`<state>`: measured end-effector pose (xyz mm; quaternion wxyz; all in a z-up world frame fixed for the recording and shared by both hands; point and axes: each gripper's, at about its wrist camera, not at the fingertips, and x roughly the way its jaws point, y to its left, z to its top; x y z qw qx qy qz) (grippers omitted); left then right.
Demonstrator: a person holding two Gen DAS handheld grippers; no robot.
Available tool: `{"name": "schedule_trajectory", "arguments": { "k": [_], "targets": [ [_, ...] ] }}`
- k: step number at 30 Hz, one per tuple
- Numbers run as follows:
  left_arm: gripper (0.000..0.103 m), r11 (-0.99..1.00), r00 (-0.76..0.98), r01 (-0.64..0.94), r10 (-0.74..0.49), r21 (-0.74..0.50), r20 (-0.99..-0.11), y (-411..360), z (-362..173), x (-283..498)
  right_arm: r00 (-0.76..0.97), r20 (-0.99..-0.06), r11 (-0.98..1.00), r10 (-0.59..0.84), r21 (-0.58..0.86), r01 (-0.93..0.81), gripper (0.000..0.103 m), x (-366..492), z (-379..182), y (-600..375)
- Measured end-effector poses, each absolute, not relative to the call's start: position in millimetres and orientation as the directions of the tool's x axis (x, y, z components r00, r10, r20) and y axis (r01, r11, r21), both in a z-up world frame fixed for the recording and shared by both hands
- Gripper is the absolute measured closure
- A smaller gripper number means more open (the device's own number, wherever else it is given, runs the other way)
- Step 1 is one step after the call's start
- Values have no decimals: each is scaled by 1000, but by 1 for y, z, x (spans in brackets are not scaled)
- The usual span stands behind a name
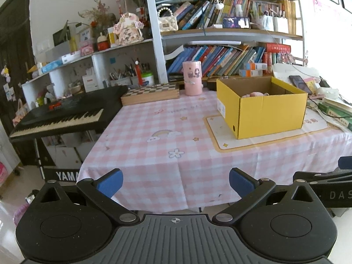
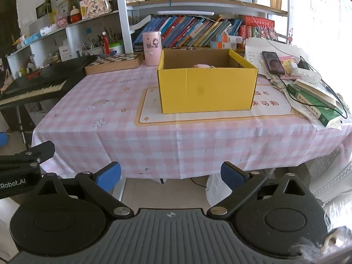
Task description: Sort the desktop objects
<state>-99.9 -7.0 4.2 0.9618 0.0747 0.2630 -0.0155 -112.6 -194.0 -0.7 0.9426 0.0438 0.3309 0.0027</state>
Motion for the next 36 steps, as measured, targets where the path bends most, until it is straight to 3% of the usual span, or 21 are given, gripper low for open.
{"name": "schedule_trajectory", "arguments": {
  "k": [36],
  "targets": [
    [0, 991, 851, 100, -40, 88, -524, -7, 1, -93, 769, -639, 998, 14, 51, 24, 3, -109, -5, -195]
  ]
}}
